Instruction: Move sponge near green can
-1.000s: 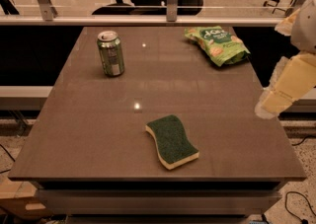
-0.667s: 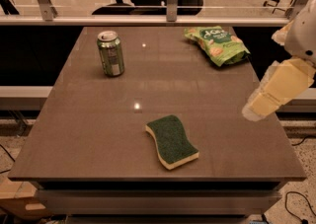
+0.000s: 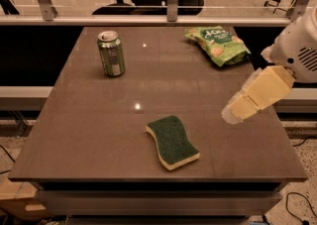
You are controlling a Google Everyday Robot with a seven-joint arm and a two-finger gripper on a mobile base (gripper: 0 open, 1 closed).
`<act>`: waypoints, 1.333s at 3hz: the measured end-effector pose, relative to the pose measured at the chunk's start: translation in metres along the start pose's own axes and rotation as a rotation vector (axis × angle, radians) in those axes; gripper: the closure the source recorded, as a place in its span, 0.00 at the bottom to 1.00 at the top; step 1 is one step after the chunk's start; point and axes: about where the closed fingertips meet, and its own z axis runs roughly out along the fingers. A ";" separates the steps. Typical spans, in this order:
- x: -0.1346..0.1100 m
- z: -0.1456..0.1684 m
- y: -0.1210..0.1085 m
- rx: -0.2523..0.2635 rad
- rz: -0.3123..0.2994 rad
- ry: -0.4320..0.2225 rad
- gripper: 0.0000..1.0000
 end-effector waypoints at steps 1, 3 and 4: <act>-0.002 0.006 0.008 -0.014 0.071 -0.005 0.00; -0.020 0.033 0.026 -0.050 0.178 0.012 0.00; -0.027 0.053 0.031 -0.049 0.233 0.057 0.00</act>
Offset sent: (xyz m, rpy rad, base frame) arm -0.0028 0.0433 -0.0198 0.0946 0.1245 -0.1296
